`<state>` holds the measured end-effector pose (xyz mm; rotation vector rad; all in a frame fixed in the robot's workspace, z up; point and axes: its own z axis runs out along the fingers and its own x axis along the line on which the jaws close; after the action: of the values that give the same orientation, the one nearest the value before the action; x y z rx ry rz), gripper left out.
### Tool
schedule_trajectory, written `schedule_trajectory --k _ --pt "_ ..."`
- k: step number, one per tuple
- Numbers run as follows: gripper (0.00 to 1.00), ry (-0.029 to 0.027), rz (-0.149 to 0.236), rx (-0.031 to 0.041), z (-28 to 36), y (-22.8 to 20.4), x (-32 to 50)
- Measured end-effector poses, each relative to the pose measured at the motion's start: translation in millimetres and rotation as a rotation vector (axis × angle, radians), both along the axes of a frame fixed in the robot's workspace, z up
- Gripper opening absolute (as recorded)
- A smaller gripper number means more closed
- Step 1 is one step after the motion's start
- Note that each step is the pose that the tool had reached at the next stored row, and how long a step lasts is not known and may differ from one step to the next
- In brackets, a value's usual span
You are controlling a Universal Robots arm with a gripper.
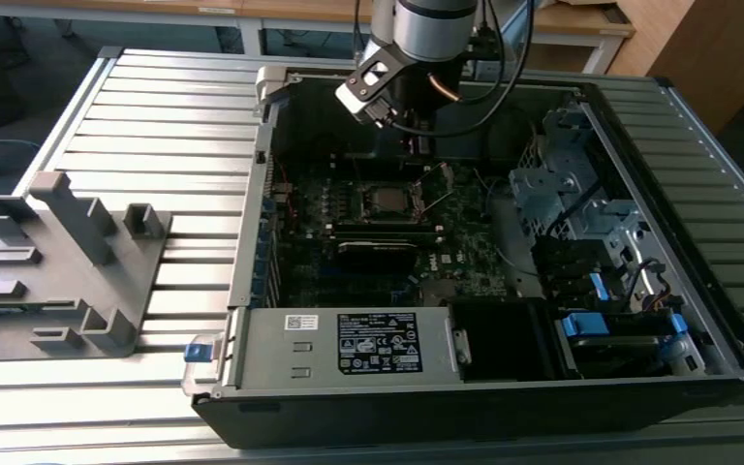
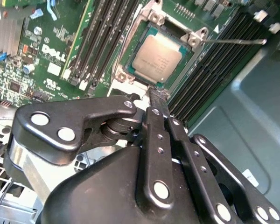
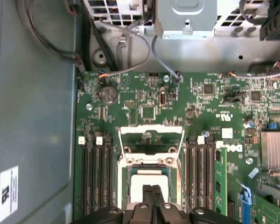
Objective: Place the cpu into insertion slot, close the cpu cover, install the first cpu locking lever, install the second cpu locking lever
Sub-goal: 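Close the cpu cover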
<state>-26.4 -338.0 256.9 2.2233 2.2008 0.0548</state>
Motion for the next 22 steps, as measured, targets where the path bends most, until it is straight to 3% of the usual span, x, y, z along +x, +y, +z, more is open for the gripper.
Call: schedule_trajectory --k 4,16,22 --pt "0.11 0.0 0.0 0.0 0.0 0.0 4.7" --pt "0.11 0.0001 0.0 0.0 9.2 0.0 4.8" --pt "0.11 0.0 0.0 0.0001 9.6 0.0 4.8"
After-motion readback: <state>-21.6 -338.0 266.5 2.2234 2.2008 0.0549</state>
